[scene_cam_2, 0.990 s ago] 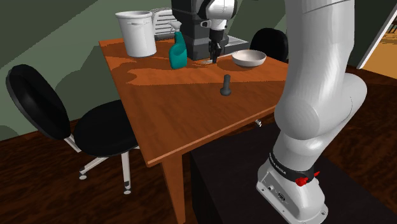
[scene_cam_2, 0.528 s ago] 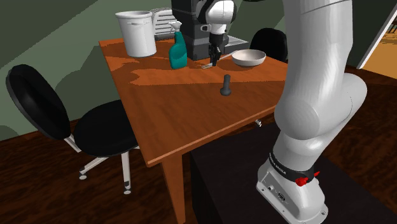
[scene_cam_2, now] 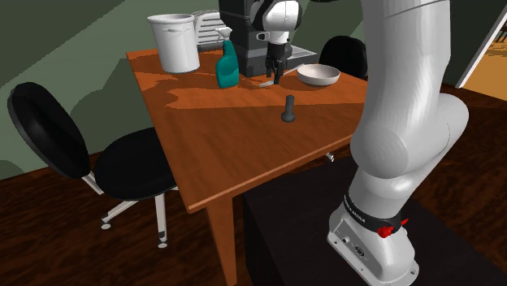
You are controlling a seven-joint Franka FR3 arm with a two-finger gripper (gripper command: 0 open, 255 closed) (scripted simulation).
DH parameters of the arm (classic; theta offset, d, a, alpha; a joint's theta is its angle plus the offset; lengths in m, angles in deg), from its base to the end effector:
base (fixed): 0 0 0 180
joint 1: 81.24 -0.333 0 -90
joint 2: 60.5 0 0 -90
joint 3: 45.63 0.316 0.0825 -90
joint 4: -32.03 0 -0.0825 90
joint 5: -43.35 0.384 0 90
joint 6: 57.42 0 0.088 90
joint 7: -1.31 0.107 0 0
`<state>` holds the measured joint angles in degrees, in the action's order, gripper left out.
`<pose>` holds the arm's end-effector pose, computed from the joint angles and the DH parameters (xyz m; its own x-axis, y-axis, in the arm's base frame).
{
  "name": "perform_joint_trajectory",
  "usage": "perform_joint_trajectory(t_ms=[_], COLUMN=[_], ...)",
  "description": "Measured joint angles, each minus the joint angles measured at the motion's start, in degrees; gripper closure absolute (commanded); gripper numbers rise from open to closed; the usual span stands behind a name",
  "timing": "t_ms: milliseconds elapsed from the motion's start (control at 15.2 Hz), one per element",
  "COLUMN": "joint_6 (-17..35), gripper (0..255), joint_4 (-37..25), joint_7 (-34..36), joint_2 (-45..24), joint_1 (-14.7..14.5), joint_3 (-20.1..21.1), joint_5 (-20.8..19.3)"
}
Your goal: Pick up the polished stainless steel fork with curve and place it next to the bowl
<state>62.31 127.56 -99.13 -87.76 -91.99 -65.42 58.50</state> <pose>0.6654 -0.0671 0.3416 0.0759 0.9944 0.0737 0.9971 -0.0754 -0.0099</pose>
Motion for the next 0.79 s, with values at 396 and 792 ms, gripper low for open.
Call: perform_joint_trajectory(t_ms=[396, 792], joint_6=[-5.2, -6.0], gripper=[0, 0], joint_4=[-2.8, -3.7], joint_7=[0.8, 0.9], joint_2=[2.6, 2.5], joint_1=[0.0, 0.1], joint_3=[-0.7, -0.7], joint_5=[-1.3, -1.3])
